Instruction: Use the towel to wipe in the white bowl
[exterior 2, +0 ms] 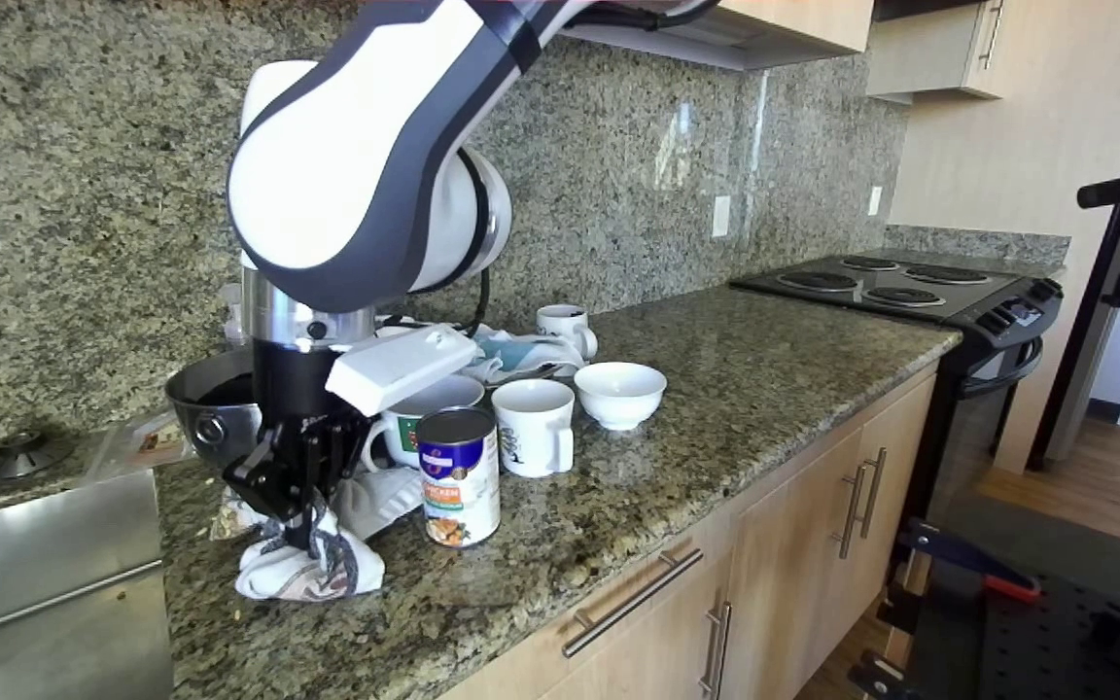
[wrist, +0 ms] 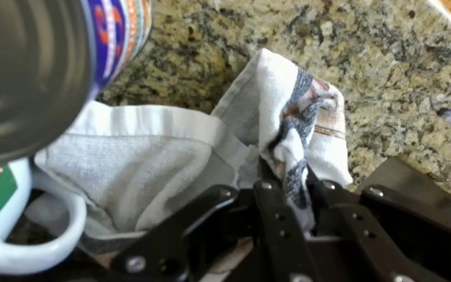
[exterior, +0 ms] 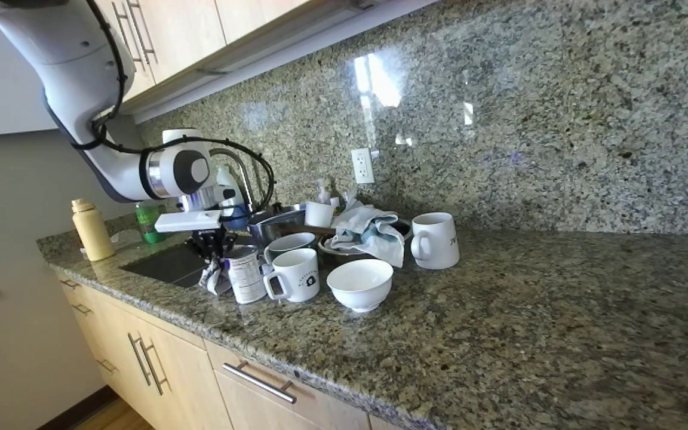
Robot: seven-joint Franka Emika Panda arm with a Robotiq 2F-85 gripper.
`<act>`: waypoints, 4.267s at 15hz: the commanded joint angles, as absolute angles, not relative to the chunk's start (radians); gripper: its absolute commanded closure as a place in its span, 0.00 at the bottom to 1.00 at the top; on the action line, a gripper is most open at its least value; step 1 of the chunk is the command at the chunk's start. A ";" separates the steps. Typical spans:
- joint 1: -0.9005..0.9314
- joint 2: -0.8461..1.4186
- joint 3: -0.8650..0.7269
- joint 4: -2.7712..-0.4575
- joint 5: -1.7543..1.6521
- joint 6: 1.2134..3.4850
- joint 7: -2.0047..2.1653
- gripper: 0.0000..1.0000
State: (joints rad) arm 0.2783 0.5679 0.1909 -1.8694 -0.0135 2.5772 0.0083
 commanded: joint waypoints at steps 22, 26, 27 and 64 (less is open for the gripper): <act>0.117 0.012 0.057 -2.064 -0.027 2.432 0.231 0.96; 0.081 -0.090 0.036 -2.156 -0.045 2.411 0.322 0.96; 0.068 -0.115 0.032 -2.178 -0.047 2.406 0.341 0.96; -0.113 -0.083 -0.027 -2.354 -0.095 2.447 0.521 0.96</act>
State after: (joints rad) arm -0.1140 -0.0955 -0.0241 -2.3251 -0.0667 2.4221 0.4694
